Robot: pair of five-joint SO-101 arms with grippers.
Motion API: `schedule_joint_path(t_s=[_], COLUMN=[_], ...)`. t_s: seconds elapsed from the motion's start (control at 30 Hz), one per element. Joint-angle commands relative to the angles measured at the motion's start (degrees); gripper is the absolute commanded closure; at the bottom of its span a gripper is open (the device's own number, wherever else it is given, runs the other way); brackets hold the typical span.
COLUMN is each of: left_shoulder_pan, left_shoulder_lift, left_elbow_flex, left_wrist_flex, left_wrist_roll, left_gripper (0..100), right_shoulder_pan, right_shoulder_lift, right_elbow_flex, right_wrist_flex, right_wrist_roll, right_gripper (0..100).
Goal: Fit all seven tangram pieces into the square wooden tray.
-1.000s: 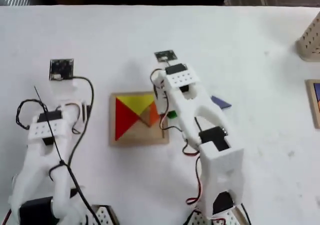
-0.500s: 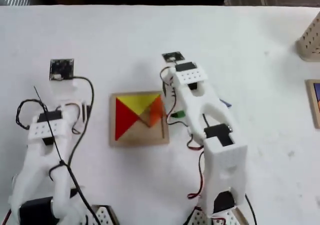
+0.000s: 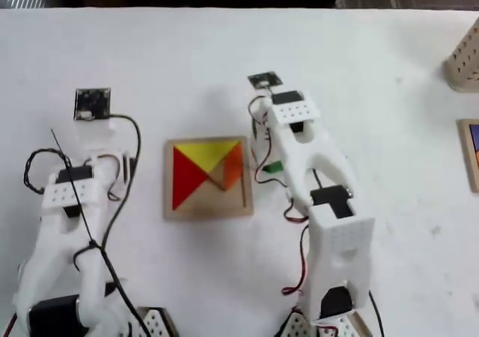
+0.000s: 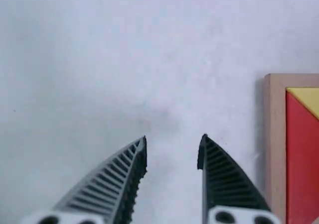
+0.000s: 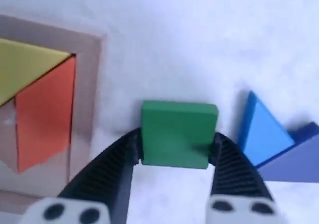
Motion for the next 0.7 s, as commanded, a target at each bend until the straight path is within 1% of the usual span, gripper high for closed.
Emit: schedule_joint_path(t_s=[0.0,0.07,0.2,0.37,0.47,0.67], left_shoulder_pan=[0.48,0.48,0.48,0.40,0.40,0.40], left_shoulder_lift=[0.04,0.04,0.04,0.04,0.04,0.04], left_elbow_flex=[-0.18,-0.18,-0.18,-0.18,-0.18,-0.26], left_wrist_flex=[-0.79,-0.79,-0.88,-0.88,-0.88,-0.97], left_wrist_roll=[-0.53,-0.53,-0.53,-0.53,-0.53,-0.53], left_gripper=[83,83,83,83,83,82], right_shoulder_pan=[0.22,0.31,-0.48,-2.95,-5.93,-15.25], right_shoulder_lift=[-0.84,-1.71,-7.96,-15.08,-18.77,-22.64], right_elbow_flex=[-2.02,-2.11,-1.67,1.05,5.01,10.37], right_wrist_flex=[-1.19,0.04,3.82,8.04,7.96,6.20], right_wrist_roll=[1.05,1.05,0.97,0.88,0.88,0.88], right_gripper=[98.4,97.8,98.0,98.0,98.0,98.0])
